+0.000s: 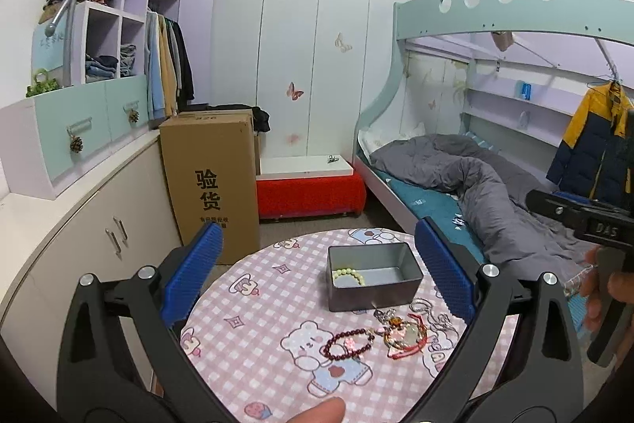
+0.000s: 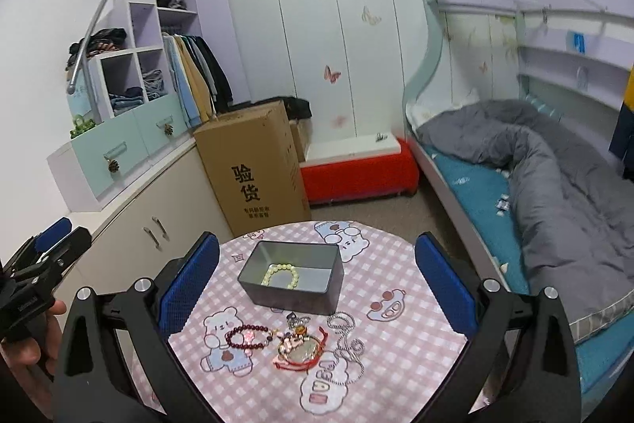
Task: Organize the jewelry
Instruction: 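Move the left tool back toward the dark red bead bracelet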
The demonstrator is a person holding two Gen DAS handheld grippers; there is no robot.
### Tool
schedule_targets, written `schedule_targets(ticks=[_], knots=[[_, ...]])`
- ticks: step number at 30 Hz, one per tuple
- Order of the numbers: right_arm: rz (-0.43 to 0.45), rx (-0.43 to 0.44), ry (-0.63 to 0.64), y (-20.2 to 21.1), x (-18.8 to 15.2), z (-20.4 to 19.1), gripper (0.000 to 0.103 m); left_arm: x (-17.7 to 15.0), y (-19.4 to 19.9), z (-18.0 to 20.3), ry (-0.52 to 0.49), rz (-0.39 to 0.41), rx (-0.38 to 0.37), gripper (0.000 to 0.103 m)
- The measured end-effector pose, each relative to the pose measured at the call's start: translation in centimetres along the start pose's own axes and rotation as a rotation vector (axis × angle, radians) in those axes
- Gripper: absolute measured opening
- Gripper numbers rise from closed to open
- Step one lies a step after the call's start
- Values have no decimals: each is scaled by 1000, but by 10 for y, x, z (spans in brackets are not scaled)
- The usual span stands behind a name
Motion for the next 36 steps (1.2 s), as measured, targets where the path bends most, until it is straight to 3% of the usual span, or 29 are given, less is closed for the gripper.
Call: schedule_targets(ticks=[7,11,17,22,26,36], knots=[[45,-19,17,38,-27,-7,95,-18,31,-5,45,32,-27,95],[53,-32,19,50,-44,-11,95,-34,44,-10,42,44,2,95],[8,-50,-10,45,-88,-9,95,-81,45,-24,96,-13,5,95],[-26,-84,20,35,-103,-8,95,-101,34,-29,67,-54,32,95],[-47,-96,17,27,-112,-3,95,-116,9,-32,73,-116,30,95],[-126,-113,-3,3,-138,15,95,-169,-99,-29,-2,-354,49,95]])
Point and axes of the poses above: each gripper's, at about its wrist camera, not at the fingertips, and y roughly against the way its jaws point, z to its right, x to its top, the point moved 10 cm from there along -y, roughly the way its jaws point, and after that the axes turned 5 degrees about -z, right-handed, at the moved point
